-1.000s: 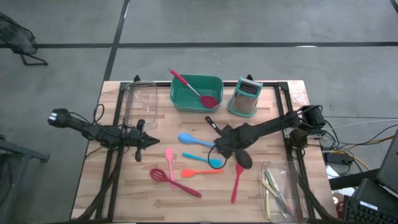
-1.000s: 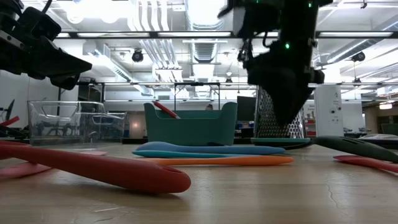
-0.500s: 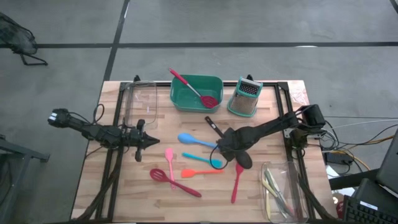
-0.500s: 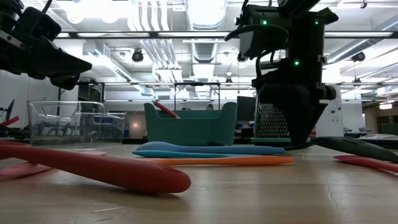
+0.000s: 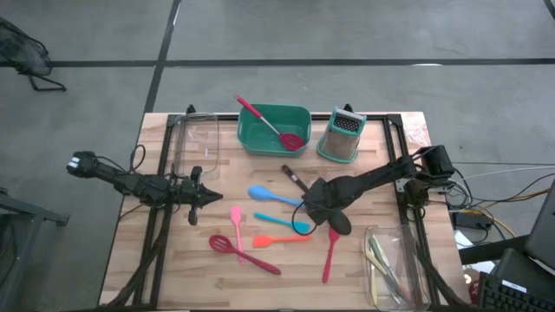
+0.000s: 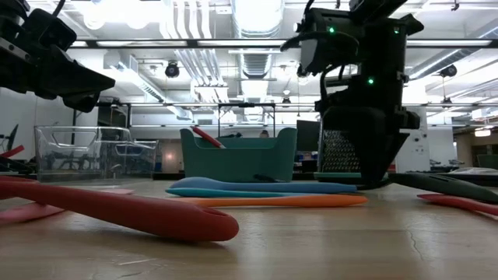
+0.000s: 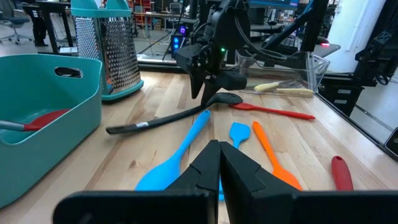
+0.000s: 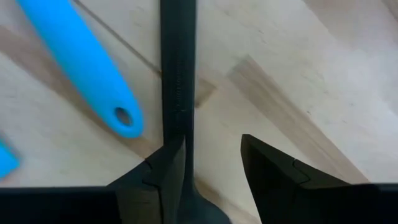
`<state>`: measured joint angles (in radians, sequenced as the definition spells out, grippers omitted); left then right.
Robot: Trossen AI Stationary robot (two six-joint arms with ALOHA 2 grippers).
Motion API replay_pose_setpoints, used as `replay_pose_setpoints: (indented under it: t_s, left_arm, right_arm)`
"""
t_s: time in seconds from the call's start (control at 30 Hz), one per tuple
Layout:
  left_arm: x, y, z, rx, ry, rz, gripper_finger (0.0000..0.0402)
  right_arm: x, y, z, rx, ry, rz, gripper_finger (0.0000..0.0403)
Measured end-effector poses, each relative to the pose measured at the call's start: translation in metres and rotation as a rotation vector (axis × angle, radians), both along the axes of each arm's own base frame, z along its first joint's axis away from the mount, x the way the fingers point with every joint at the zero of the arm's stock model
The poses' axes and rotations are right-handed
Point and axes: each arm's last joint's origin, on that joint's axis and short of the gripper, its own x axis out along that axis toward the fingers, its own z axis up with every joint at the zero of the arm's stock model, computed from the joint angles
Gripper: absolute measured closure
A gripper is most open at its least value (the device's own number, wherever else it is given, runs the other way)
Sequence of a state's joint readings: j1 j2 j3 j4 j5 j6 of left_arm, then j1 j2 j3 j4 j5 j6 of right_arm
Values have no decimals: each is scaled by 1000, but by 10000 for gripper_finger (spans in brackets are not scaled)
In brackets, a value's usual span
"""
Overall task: Pick & Place Kitchen Items
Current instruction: Put the black serving spoon into the green bin
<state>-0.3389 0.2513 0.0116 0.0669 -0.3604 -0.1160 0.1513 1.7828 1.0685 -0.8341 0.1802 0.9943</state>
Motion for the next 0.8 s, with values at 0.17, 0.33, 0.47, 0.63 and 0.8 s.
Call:
replay_pose_setpoints:
  t_s: [0.17,0.33,0.47,0.63,0.8]
  left_arm:
    - [0,0,0,0,0,0,390]
    - [0,0,0,0,0,0,390]
    - [0,0,0,0,0,0,390]
    - [0,0,0,0,0,0,390]
    - [0,0,0,0,0,0,390]
  right_arm:
    - [10,2,11,16,-49,10,266]
    - [18,3,21,15,-83,42,280]
    - [16,5,19,31,-68,82,288]
    - [10,5,11,29,-35,86,280]
    - [5,5,2,54,-30,88,249]
